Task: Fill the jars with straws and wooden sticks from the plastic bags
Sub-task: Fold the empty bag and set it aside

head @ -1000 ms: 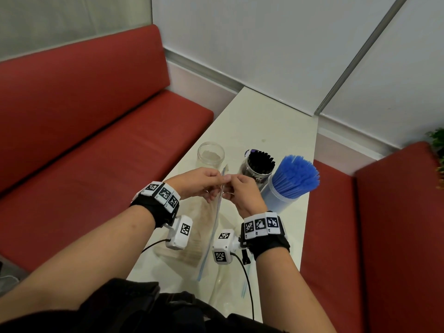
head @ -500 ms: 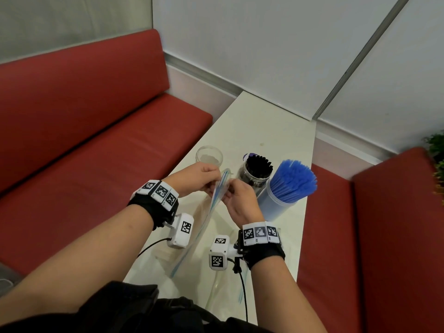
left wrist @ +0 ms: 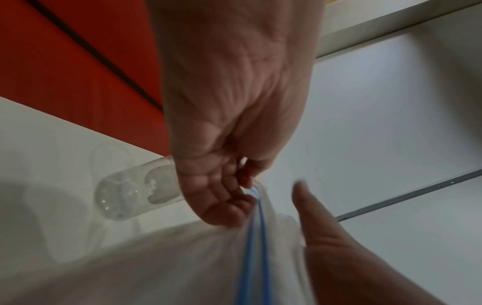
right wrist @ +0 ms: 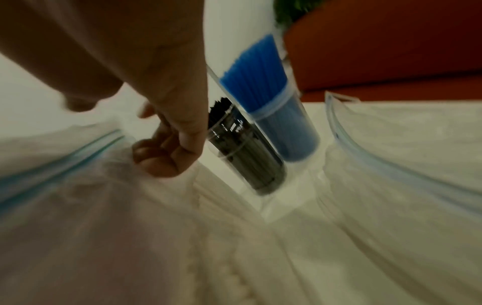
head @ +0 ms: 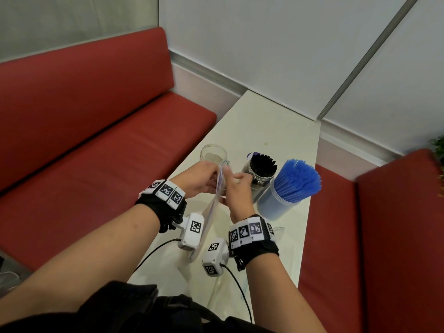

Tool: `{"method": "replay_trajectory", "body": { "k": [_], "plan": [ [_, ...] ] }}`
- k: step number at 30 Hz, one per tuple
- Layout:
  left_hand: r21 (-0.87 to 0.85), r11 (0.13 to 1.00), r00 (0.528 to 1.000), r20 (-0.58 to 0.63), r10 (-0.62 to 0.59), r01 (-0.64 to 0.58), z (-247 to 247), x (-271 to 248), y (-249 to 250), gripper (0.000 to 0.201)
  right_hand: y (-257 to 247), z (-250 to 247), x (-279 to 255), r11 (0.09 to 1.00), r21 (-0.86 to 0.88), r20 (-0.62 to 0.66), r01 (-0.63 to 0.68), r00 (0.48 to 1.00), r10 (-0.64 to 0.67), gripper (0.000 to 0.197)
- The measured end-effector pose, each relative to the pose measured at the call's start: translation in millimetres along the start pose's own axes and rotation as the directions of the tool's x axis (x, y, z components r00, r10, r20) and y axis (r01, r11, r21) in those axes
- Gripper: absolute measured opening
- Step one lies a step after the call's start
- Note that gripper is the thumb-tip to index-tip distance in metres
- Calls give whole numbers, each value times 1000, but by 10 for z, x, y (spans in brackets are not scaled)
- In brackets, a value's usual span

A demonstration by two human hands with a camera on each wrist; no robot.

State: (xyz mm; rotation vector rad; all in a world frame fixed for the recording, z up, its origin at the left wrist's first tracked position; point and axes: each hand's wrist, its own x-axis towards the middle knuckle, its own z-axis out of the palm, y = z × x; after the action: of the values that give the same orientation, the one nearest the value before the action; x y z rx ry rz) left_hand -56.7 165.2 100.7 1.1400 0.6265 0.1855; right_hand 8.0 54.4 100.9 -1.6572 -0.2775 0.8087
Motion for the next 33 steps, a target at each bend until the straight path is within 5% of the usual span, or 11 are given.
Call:
{"method": "replay_trajectory", "body": {
  "k": [3, 6, 10, 14, 17, 20, 21, 25, 27, 30, 33],
  "plan": [
    [39, 999, 990, -139, 4, 2, 1, 35, -4, 29, 79, 23, -45, 1000, -29, 140, -11, 990, 15, 40],
    [-189, 981, 968, -238, -79, 34, -57, 82, -69, 34, 107, -52, -37, 999, 31, 204, 21, 979, -27, 24],
    [-501, 841, 962, -54, -266, 205, -364, 19, 46, 39, 143, -342, 25, 999, 29, -2, 27, 1000, -27, 13],
    [173, 967, 965, 152, -212, 185, -527, -140, 154, 37, 165, -550, 56, 901, 407, -108, -153, 971, 214, 15],
    [693, 705, 934, 129, -332, 155, -560, -207, 233, 41, 160, -512, -6, 605, 728, 103, -323, 924, 369, 23],
    [858, 422, 944, -190, -270, 293, -709, -262, 229, 25, 191, -467, 31, 213, 897, 253, -388, 844, 473, 27],
    [794, 478, 924, -278, -264, 375, -757, -268, 187, 30, 210, -460, 48, 233, 874, 279, -427, 832, 480, 24],
    [117, 897, 879, -289, -379, 426, -674, -285, 19, 36, 270, -424, -15, 737, 460, 150, -495, 862, 485, 17],
    [-245, 906, 888, -226, -401, 346, -594, -264, -36, 31, 329, -466, -1, 892, 123, 185, -435, 893, 410, 29],
    [-499, 826, 886, -214, -411, 262, -589, -260, -108, 26, 440, -596, -29, 902, -280, 396, -329, 817, 420, 18],
    [-323, 872, 839, -287, -461, 369, -609, -281, -150, 40, 492, -667, -69, 798, -558, 386, -227, 780, 492, 17]
  ]
}}
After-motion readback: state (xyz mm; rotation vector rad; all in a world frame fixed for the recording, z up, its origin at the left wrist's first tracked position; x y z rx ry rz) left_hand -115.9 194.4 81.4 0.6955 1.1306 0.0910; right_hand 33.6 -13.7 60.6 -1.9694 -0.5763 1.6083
